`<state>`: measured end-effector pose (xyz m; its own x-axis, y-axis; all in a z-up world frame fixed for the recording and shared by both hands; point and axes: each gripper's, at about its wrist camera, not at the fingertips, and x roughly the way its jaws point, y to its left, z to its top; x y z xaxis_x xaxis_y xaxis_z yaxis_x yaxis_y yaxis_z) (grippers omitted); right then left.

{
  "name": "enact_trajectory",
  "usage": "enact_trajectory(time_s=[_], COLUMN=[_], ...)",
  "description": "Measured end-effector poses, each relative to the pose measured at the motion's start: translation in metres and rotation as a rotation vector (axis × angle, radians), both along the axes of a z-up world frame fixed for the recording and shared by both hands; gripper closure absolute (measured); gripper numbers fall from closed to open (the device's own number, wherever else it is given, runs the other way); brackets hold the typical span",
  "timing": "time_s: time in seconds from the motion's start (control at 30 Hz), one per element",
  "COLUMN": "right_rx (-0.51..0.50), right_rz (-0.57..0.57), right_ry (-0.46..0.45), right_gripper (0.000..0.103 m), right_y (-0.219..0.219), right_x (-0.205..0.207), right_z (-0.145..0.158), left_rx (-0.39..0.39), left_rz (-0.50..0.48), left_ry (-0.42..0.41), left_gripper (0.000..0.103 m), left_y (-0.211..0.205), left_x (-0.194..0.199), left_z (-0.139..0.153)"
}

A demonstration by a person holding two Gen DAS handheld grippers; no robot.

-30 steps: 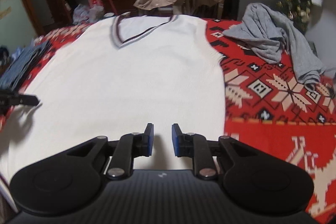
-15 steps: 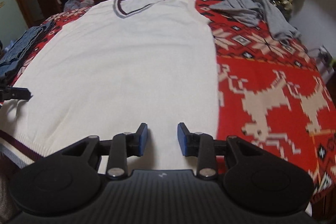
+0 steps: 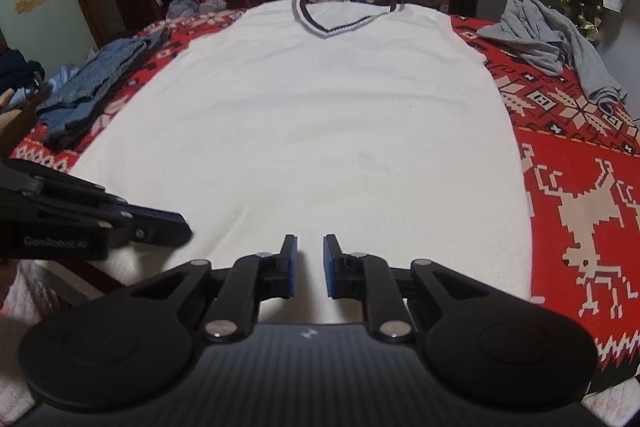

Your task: Fold clothes

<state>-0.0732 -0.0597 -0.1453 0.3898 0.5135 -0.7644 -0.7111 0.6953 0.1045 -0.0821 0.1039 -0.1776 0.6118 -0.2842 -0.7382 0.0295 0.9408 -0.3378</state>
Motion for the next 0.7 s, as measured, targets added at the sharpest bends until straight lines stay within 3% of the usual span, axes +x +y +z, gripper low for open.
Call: enact_trajectory(time_s=[0.4,0.47,0.6,0.7], right_rx=[-0.034,-0.023,0.011,0.000], right_rz=[-0.114,-0.126,-0.044,0.022], right_ry=[0.063,0.066,0.033,0.015], right_gripper=[0.090,0.085,0.085,0.085], right_y=[-0.070,-0.068,-0.040,-0.012], right_x=[-0.002,-0.004,-0.014,-0.023], right_z=[0.005,0.008,0.015,0.011], left_rx=[-0.024,-0.037,-0.063,-0.013], left_rz=[0.110,0.103,0.046,0.010], left_ry=[0.060,0.033,-0.006,0.026], left_gripper=[0.101,0.100,0.100,0.099], left_y=[0.042,0.038,0.016,0.002], left_x=[-0.045,-0.046,-0.033,-0.027], left_z=[0.007,0.013,0.019,0.010])
